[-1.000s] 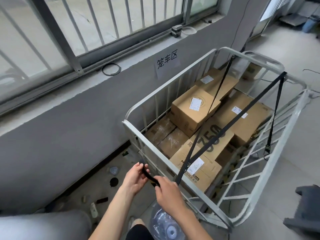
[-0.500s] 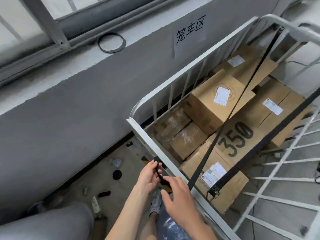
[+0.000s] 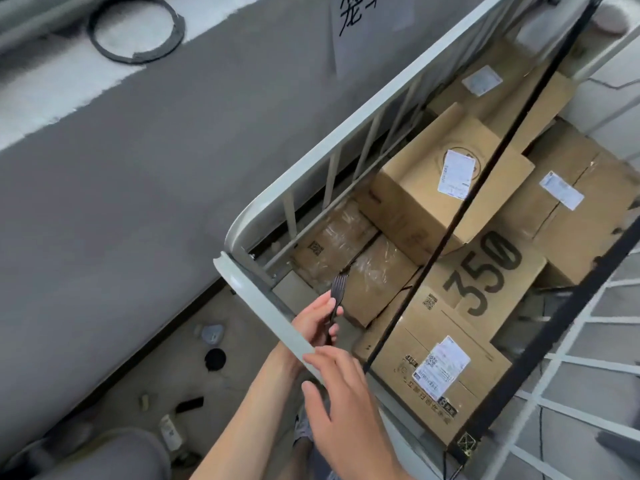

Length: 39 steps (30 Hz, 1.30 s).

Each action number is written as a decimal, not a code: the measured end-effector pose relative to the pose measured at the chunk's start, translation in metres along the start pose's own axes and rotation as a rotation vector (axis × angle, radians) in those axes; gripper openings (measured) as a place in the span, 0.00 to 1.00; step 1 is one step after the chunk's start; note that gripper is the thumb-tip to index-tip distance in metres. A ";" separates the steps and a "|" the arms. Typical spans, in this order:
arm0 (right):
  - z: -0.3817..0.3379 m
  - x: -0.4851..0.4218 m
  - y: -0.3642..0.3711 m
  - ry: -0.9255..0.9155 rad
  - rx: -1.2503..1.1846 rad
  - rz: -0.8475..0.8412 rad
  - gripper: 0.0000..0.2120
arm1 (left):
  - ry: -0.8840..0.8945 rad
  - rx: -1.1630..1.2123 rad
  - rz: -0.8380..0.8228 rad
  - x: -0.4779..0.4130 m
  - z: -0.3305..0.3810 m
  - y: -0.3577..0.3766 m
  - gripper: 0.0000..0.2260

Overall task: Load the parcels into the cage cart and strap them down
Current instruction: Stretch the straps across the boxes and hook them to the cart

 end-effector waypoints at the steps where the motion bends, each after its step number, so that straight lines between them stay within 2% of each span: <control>1: 0.004 -0.008 0.001 0.023 -0.015 0.018 0.21 | 0.000 0.022 -0.008 -0.002 0.003 0.002 0.14; 3: 0.012 -0.029 0.000 0.089 -0.045 0.052 0.20 | 0.010 0.059 -0.015 -0.008 0.008 0.003 0.21; 6: 0.029 -0.069 0.003 0.348 -0.172 0.033 0.25 | 0.049 0.066 -0.183 -0.009 0.012 0.008 0.19; 8: 0.040 -0.097 0.010 0.626 -0.385 0.025 0.28 | 0.103 -0.007 -0.248 -0.010 0.013 0.009 0.13; 10: 0.050 -0.123 0.016 0.871 -0.663 0.057 0.24 | 0.106 -0.068 -0.252 -0.009 0.013 0.010 0.14; 13: 0.061 -0.155 0.011 1.007 -1.024 0.261 0.21 | 0.083 -0.120 -0.217 -0.009 0.011 0.009 0.16; 16: 0.067 -0.179 -0.003 0.961 -1.100 0.418 0.25 | -0.007 -0.111 -0.075 -0.001 0.001 0.005 0.14; 20: 0.063 -0.203 -0.027 0.772 -0.985 0.442 0.28 | -0.135 -0.011 0.278 0.020 -0.017 -0.021 0.08; 23: 0.061 -0.220 -0.045 0.673 -0.922 0.387 0.30 | -0.124 0.032 0.583 0.044 -0.015 -0.058 0.17; 25: 0.060 -0.229 -0.055 0.640 -0.917 0.374 0.30 | 0.027 -0.091 0.775 0.064 0.000 -0.071 0.19; 27: 0.058 -0.235 -0.059 0.615 -0.905 0.365 0.30 | 0.304 -0.203 0.833 0.087 0.025 -0.063 0.17; 30: 0.054 -0.237 -0.057 0.586 -0.909 0.333 0.31 | 0.699 -0.327 0.660 0.119 0.060 -0.013 0.14; 32: 0.051 -0.235 -0.054 0.577 -0.947 0.314 0.31 | 0.775 -0.491 0.480 0.110 0.077 0.028 0.13; 33: 0.051 -0.233 -0.055 0.584 -0.979 0.309 0.30 | 0.729 -0.581 0.403 0.097 0.085 0.050 0.12; 35: 0.053 -0.232 -0.059 0.627 -1.075 0.310 0.27 | 0.469 -0.718 0.283 0.069 0.095 0.083 0.14; 37: 0.060 -0.233 -0.065 0.692 -1.218 0.328 0.24 | 0.195 -0.718 0.177 0.046 0.097 0.098 0.21; 39: 0.068 -0.236 -0.072 0.744 -1.374 0.337 0.22 | 0.084 -0.664 0.083 0.031 0.095 0.100 0.22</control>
Point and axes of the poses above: each hand's wrist, its own x-axis away from the middle knuckle, its own y-axis out of the palm, z = x × y, the point moved 3 cm from there along -x, towards the middle knuckle, and after that the axes turned 14 degrees about z, right-handed, at the moved point
